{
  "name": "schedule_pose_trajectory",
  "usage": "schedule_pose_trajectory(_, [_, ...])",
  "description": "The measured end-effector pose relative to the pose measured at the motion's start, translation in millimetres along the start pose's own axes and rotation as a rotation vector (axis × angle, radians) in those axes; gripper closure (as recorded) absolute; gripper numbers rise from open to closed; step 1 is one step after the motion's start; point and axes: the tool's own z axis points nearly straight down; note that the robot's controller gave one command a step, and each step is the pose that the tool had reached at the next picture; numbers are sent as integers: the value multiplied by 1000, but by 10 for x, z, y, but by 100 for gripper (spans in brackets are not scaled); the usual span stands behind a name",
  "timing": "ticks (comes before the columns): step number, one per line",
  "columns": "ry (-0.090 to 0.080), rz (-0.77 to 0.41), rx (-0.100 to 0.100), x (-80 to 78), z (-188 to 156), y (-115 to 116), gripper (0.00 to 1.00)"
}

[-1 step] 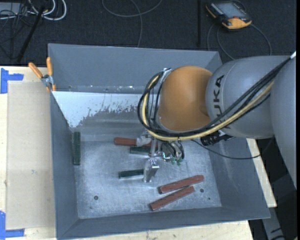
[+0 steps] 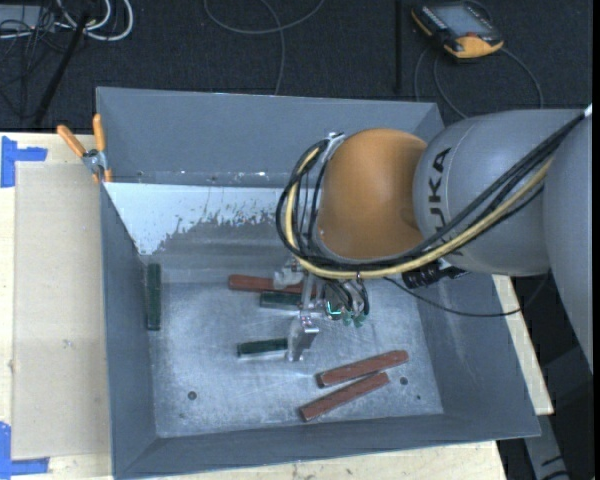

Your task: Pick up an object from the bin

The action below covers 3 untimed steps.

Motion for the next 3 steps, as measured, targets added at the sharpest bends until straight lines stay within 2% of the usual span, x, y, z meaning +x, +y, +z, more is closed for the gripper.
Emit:
schedule_pose_trajectory(1, [-13,31,-3,68,772,-43,100])
schedule_pose_trajectory(2, [-13,31,-3,68,772,-43,100])
schedule_pose_trajectory(3, [0,50,0,614,-705,66,100])
